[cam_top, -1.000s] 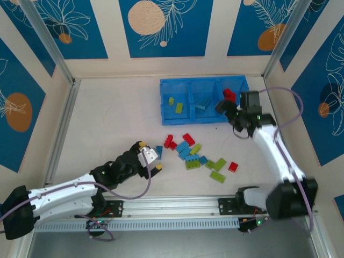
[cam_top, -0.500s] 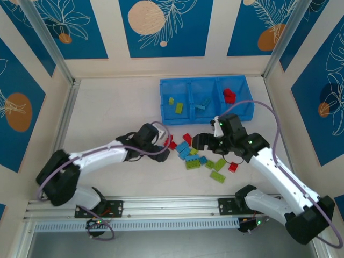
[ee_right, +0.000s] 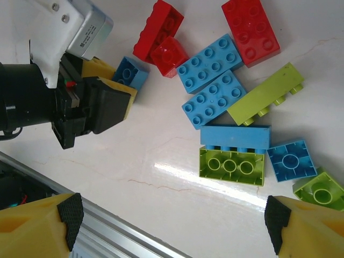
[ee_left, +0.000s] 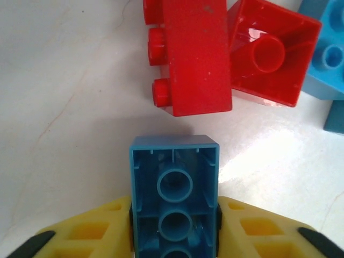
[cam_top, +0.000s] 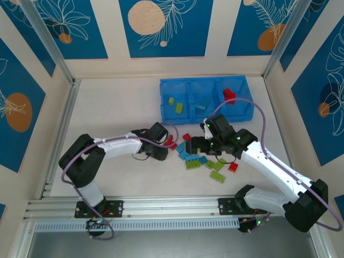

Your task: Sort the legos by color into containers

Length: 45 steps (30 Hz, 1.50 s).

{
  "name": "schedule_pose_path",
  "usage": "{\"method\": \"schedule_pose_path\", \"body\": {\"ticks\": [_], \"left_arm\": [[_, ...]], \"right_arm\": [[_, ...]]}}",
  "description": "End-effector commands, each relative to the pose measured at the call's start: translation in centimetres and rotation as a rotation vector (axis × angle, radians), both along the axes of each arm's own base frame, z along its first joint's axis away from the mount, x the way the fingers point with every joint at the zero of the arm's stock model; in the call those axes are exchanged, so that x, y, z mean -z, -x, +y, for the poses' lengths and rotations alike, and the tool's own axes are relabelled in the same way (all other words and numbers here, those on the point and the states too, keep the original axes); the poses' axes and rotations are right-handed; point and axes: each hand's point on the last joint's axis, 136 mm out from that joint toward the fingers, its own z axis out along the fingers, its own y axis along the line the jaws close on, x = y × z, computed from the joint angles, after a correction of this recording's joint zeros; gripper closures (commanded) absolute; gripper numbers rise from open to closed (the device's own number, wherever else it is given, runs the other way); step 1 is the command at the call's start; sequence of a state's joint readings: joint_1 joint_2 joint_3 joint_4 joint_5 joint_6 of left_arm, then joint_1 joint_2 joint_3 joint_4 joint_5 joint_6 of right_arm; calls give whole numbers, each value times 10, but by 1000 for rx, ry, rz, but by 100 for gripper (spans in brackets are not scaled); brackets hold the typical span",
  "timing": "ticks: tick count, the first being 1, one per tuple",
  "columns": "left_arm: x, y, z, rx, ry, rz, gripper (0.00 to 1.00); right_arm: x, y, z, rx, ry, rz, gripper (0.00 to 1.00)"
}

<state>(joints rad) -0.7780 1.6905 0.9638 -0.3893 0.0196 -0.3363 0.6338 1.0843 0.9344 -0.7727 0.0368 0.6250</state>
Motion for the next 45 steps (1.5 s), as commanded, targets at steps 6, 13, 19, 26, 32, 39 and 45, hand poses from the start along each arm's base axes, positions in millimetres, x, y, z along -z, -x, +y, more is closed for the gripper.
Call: {"method": "schedule_pose_path", "body": {"ticks": [6,13,19,26,32,39,45], "left_arm": [[-69,16,-29,100,139,-103,67],[-140,-33,-101,183,213,-292,65],[-153,-121,-171,189,241,-411,65],[-161,-201,-223,179,246,-589,60],[-166,-224,-233,177,245,-642,49],[-226,-179,-221,233,368,-585,49],[-272,-99,-168,271,495,-660,50]], "right_arm": [[-42,-8,-12,109,-41,-140,10],[-69,-13,-48,303,-59,-283,10],[-75,-2,-68,385,-100,-331,10],[-70,16,-79,392,-94,-297,10],[-66,19,-87,413,-85,-304,10],[-60,14,-90,429,-55,-322,10],[-42,8,-85,410,-11,-287,10]]}}
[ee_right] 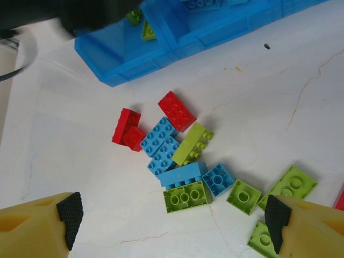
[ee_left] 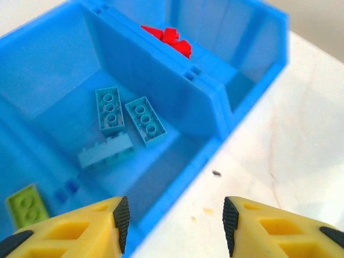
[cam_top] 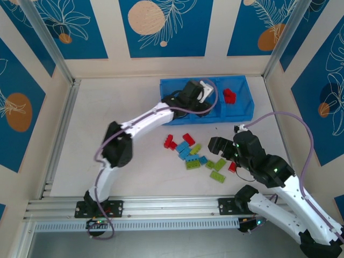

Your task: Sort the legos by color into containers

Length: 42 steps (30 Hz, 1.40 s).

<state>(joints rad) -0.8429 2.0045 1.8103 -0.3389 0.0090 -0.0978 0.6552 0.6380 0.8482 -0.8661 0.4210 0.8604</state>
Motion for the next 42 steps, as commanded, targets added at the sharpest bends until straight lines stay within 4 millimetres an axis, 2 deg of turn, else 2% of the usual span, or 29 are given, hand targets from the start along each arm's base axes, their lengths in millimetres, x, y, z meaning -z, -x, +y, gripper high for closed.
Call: {"method": "schedule_pose_path", "body": {"ticks": [1,3,6,9,12,15,18,23,27,31,34,38,42], "left_arm": [[-79,47,24,60,172,-131,49],[-81,77,50,65,157,-158,49],[-69,119,91,81,120,-199,49],[-51,151,129,87,107,-215,48],[-26,174,160,92,76,-216,43],[-1,188,184,106,36,-250,39],[17,196,200,116,-4,-297,37],[16,204,215,118,45,-414,27],[18,211,221,124,73,-431,15],[21,213,226,114,86,-431,1],[18,215,227,112,101,-444,0],[18,215,225,120,111,-439,0],[20,215,224,120,104,-434,0]], "right_arm": [[13,-7,5,-8,31,18,10],[20,-13,14,-43,46,38,10],[34,-25,33,-114,84,80,10],[51,-42,52,-188,153,140,8],[68,-63,68,-249,218,192,8],[86,-88,77,-261,280,233,8],[102,-112,89,-284,303,256,8],[138,-140,105,-306,335,336,8],[164,-153,101,-281,429,395,12],[179,-152,100,-285,463,424,20],[191,-145,101,-293,452,457,25],[197,-141,95,-269,455,475,41],[189,-142,85,-220,472,452,58]]}}
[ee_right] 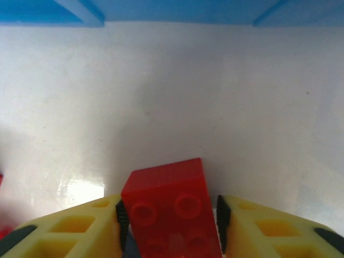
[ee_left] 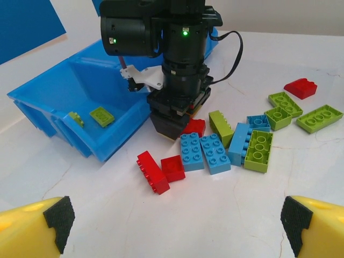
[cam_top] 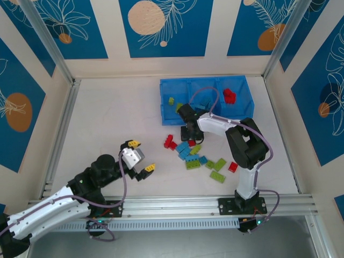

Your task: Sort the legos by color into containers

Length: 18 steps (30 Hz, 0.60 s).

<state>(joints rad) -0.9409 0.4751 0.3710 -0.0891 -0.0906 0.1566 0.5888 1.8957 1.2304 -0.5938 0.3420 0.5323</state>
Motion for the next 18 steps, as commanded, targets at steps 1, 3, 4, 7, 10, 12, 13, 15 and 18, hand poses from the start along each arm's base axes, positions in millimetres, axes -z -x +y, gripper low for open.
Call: {"method": "schedule_pose_path", "body": {"ticks": [1,3,4,7,10,12,13,15,18], "left_arm": [[-1,0,-2,4,13,-10,0],[0,-1,-2,0,10,-9,0],[1,-1,-2,-1,9,-10,0],[2,-2,-1,-10,5,-10,0],[3,-3,0,-16,10,-13,0],[4,-4,0,-20,11,-14,0],[4,-4,-1,-21,12,-15,0],[5,-6,0,-28,8,-16,0],[6,-7,1,-36,-3,-17,0]], "right_arm": [[-12,2,-13,41,32,-42,61],[-27,0,-20,55,32,-99,65],[-36,-1,-22,63,30,-130,66],[-74,1,-36,88,34,-259,72],[-125,4,-54,130,19,-436,73],[-164,1,-72,175,-18,-581,73],[-178,-1,-82,199,-39,-633,73],[-206,-14,-110,279,-112,-713,73],[-220,-47,-155,392,-188,-731,76]]}}
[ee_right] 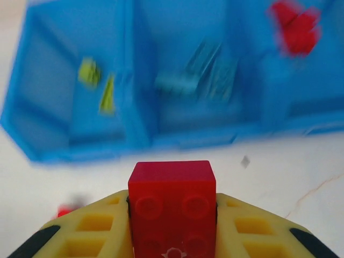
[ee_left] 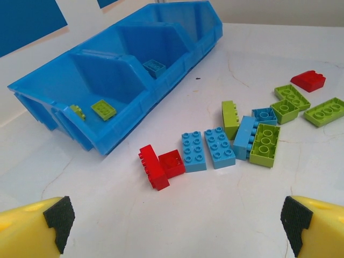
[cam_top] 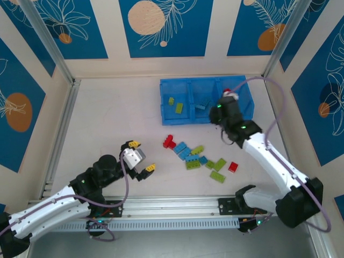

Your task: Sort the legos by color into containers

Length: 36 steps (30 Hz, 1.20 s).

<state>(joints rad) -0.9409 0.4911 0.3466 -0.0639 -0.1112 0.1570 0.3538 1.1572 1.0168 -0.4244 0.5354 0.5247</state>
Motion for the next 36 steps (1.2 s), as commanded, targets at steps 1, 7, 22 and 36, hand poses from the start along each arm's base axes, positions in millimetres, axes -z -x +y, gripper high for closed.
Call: {"method": "schedule_pose_path", "body": {"ticks": [1,7,22,36], "left_arm": [[-3,-4,1,-20,10,-21,0],[0,-7,5,-46,-14,-26,0],[10,-13,5,-69,-61,-23,0],[20,-28,-20,-113,5,154,0]], "right_arm": [[-4,-40,-43,87,-45,-29,76],[27,-129,-91,189,-1,105,76],[15,-135,-83,261,-190,283,31],[-5,58,53,-315,-387,234,24]]}}
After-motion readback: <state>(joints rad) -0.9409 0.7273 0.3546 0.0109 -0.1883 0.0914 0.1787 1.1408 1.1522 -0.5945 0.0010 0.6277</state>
